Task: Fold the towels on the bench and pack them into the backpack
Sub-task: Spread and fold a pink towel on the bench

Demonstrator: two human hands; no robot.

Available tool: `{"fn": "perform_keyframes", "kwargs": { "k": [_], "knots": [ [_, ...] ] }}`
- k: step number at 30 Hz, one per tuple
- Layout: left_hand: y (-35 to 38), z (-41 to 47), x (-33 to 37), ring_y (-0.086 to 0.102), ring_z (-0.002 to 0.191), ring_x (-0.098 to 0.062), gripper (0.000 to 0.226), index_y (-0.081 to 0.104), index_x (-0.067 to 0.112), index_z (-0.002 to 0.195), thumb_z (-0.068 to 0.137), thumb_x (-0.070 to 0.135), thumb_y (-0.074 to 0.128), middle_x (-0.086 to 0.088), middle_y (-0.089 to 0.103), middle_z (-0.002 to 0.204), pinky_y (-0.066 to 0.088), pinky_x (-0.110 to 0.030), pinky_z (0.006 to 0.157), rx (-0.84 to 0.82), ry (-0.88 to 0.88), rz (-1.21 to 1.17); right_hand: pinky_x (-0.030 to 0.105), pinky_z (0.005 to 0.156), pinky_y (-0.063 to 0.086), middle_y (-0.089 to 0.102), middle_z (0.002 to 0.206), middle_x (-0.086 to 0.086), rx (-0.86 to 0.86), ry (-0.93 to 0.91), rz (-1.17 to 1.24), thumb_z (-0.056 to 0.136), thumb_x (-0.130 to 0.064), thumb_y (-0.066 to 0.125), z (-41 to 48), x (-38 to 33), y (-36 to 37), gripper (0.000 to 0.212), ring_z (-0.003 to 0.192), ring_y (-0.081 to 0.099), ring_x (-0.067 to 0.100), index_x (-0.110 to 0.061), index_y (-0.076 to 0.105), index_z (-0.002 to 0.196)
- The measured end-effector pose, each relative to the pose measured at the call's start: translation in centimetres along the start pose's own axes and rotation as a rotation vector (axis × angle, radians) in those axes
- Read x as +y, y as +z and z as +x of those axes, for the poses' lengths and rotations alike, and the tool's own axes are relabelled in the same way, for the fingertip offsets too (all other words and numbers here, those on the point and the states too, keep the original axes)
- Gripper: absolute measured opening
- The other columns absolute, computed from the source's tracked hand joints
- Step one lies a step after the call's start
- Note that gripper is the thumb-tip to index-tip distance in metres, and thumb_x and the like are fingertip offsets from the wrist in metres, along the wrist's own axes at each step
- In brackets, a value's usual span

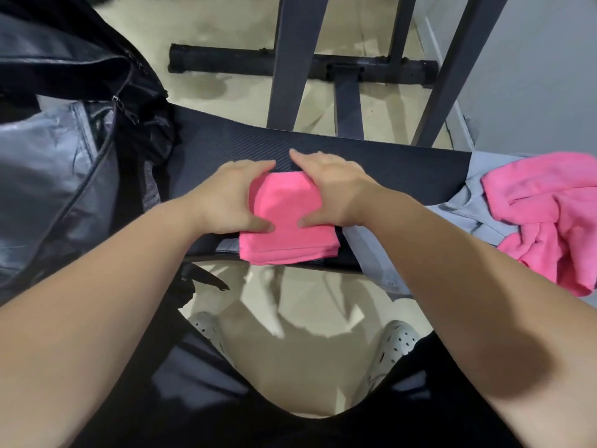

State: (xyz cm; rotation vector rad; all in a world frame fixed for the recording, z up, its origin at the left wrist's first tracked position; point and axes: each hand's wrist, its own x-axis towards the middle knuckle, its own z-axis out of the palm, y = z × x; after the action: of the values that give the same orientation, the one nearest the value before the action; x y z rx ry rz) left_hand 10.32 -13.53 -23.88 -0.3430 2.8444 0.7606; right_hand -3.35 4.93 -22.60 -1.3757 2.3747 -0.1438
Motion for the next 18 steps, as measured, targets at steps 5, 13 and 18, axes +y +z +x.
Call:
{"fn": "perform_keyframes", "kwargs": {
  "k": [5,13,18],
  "knots": [
    [-0.8,0.3,-0.2,0.046,0.122,-0.031,0.112,0.048,0.028,0.140,0.044,0.070,0.085,0.001,0.056,0.124,0.039,-0.049,0.109,-0.042,-0.105,0.097,0.047,0.108,0.040,0.046,0.137,0.003,-0.064,0.068,0.011,0.067,-0.054,0.086,-0.3,0.2,-0.5,0.110,0.131,0.040,0.029,-0.029,0.027,0.157],
    [-2.4,3.0,4.5,0.045,0.126,-0.031,0.113,0.039,0.032,0.148,0.051,0.057,0.092,0.000,0.053,0.133,0.044,-0.047,0.099,-0.173,-0.021,0.442,0.040,0.088,0.046,0.052,0.114,0.000,-0.088,0.098,-0.085,0.059,-0.058,0.089,-0.8,1.0,-0.8,0.084,0.106,0.050,0.024,-0.022,0.050,0.124],
    [-2.6,3.9,5.2,0.056,0.095,-0.028,0.049,0.054,0.024,0.095,0.062,0.047,0.082,0.003,0.059,0.093,0.040,-0.037,0.074,0.008,0.050,0.554,0.037,0.075,0.043,0.046,0.101,0.000,0.068,0.101,-0.199,0.066,-0.054,0.087,-0.5,0.9,-1.2,0.064,0.093,0.049,0.024,-0.021,0.043,0.099]
  ]
}}
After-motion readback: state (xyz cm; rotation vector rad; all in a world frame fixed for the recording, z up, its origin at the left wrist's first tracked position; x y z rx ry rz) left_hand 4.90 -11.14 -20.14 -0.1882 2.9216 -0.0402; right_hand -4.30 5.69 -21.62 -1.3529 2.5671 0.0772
